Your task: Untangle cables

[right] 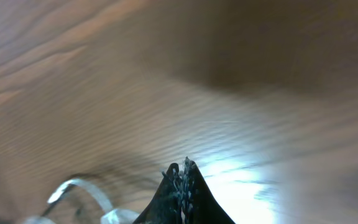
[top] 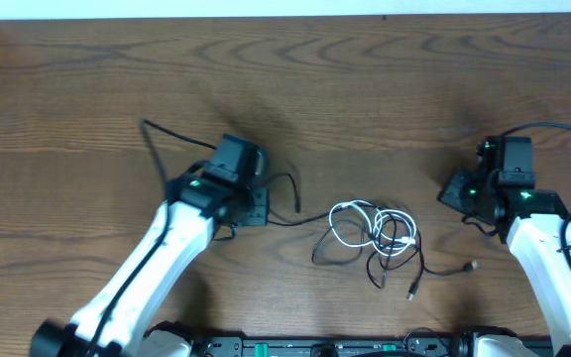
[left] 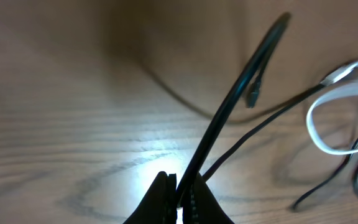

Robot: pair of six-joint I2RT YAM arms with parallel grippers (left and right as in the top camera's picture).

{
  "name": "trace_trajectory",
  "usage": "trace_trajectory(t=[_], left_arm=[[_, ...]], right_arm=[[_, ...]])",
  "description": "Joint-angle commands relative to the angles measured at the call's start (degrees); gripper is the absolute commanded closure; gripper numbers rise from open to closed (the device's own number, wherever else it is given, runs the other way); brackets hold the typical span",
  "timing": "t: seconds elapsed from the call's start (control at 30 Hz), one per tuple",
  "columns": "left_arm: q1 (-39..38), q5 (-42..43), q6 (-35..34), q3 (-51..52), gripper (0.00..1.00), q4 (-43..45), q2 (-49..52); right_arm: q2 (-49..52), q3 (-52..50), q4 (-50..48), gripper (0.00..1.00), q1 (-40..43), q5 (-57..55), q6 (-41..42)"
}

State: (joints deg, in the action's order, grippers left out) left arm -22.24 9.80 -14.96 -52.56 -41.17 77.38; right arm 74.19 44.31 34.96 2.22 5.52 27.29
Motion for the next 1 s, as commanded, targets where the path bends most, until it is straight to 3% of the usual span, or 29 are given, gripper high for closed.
trace_trajectory(t=[0.0, 0.13, 0.3, 0.33, 0.37, 0.43, 0.5, 0.7, 0.97], left_arm=[[3.34, -1.68, 0.72, -1.42, 0.92, 0.85, -5.97], [6.88, -0.22, -2.16, -1.42, 0.93, 2.32, -10.84], [9.92, 4.74, -4.94, -1.42, 0.92, 5.60, -14.73], [10.01, 4.79, -5.62, -1.42, 0.86, 6.05, -14.86], [10.01, 4.79, -6.08, -1.42, 0.71, 6.49, -14.88], [9.99, 4.98, -6.91, -1.40, 0.27, 6.54, -14.67], [9.94, 8.59, -6.95, -1.20, 0.11, 6.43, -13.97], [7.43, 20.52, -4.46, -0.59, 0.08, 5.44, -8.98], [-5.53, 27.43, -0.52, -0.50, 0.11, 7.85, 0.04]], right_arm=[[-0.37, -0.09, 0.81, 0.99, 1.60, -5.38, -1.68], [-0.37, -0.09, 1.51, 0.99, 1.84, -2.93, -1.68], [-0.37, -0.09, 1.75, 0.98, 1.79, 9.86, -6.47], [-0.37, -0.09, 1.97, 0.97, 1.79, 11.52, -7.26], [-0.37, -0.09, 2.36, 0.97, 1.81, 13.27, -8.07], [-0.37, -0.09, 3.48, 0.95, 1.81, 14.23, -8.31], [-0.37, -0.09, 4.59, 0.87, 1.81, 14.60, -8.33], [-0.37, -0.09, 8.13, 0.77, 1.68, 18.84, -11.76], [-0.35, -0.13, 9.11, 0.71, 1.44, 18.60, -11.72]])
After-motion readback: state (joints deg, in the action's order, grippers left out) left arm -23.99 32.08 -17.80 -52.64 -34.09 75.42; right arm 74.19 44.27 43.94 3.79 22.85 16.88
